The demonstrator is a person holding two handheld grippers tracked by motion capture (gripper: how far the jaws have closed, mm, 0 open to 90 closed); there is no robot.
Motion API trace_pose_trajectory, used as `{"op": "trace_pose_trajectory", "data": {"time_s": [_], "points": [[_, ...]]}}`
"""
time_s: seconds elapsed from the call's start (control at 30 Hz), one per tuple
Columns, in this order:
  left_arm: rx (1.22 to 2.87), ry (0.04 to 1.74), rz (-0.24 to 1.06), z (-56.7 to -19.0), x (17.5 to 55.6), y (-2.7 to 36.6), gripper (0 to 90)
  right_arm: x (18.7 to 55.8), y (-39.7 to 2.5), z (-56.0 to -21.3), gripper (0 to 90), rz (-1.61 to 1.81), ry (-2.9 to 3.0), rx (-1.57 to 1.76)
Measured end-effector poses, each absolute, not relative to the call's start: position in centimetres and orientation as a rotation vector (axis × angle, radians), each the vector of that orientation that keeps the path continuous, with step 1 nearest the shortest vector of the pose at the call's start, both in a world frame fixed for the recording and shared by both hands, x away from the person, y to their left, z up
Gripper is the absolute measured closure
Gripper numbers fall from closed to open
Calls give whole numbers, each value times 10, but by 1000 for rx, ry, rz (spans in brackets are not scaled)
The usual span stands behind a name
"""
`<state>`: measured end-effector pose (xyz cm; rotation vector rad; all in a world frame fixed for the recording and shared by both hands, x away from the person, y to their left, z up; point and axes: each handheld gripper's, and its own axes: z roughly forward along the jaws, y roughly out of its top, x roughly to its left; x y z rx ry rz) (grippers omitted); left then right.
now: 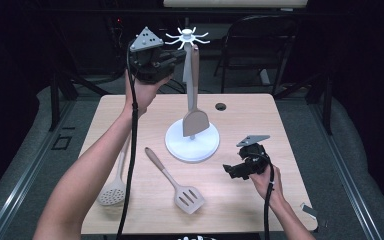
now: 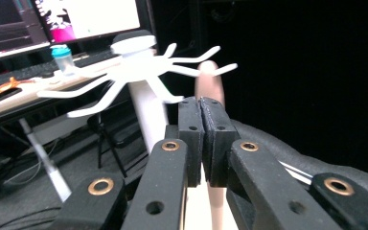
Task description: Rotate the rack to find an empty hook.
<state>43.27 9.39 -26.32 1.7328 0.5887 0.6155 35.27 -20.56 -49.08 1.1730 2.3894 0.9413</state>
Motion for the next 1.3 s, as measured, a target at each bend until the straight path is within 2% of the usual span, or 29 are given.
{"op": "trace_pose_trajectory", "data": {"time_s": [1.3], "points": [[1679, 695, 684, -255, 445, 108, 898, 352, -204, -490, 55, 913, 2401, 1159]]}}
